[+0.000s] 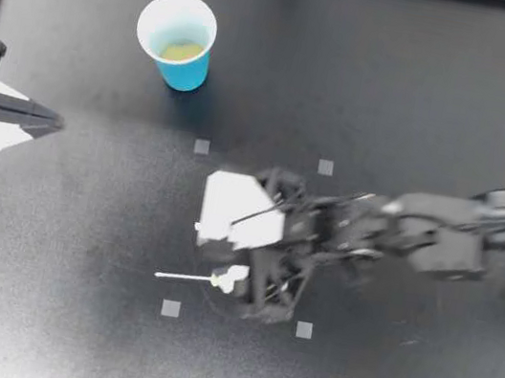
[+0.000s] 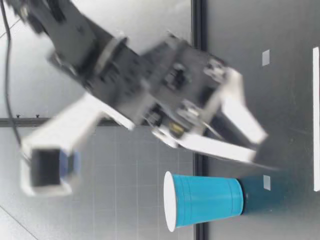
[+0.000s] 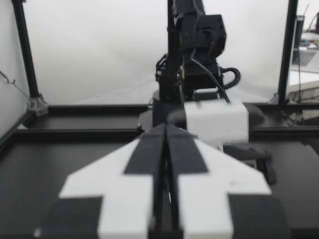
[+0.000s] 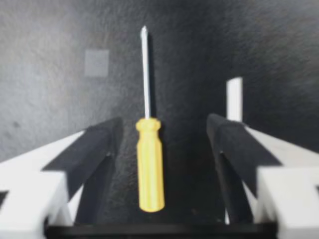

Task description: Pick up the screwdriver with the right arm, hand it over to the left arm then place it into the cup.

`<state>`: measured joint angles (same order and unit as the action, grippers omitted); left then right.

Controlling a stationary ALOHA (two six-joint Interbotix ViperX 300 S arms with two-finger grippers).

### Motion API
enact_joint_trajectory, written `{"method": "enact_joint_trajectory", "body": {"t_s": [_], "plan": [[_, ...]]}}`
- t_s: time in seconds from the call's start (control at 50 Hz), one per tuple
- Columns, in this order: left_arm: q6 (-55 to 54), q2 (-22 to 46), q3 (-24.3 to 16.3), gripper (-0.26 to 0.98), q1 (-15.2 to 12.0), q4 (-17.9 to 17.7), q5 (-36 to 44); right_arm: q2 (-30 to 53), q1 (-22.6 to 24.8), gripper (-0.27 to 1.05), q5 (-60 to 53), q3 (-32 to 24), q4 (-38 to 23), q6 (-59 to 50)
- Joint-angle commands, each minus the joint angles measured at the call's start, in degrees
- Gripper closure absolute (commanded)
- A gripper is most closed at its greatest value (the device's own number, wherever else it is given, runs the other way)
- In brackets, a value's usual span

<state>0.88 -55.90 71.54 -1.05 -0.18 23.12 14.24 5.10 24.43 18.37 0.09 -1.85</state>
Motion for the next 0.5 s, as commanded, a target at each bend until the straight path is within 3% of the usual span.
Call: {"method": "enact_joint_trajectory", "body": {"t_s": [0.0, 0.2, 0.48], "plan": [[0.1, 0.2, -0.5, 0.62, -0.2, -0.1, 0.4, 0.8, 0.6, 0.11, 2.9, -3.9, 0.0, -0.1], [0.3, 0.1, -0.5, 0.62, -0.1, -0.1, 0.4, 5.6, 1.2, 0.11, 7.9, -7.6, 0.0, 0.0], [0.3, 0.1, -0.5, 0.62, -0.2, -0.1, 0.4, 7.4, 1.2, 0.18, 8.3, -7.6, 0.0, -0.3]]}}
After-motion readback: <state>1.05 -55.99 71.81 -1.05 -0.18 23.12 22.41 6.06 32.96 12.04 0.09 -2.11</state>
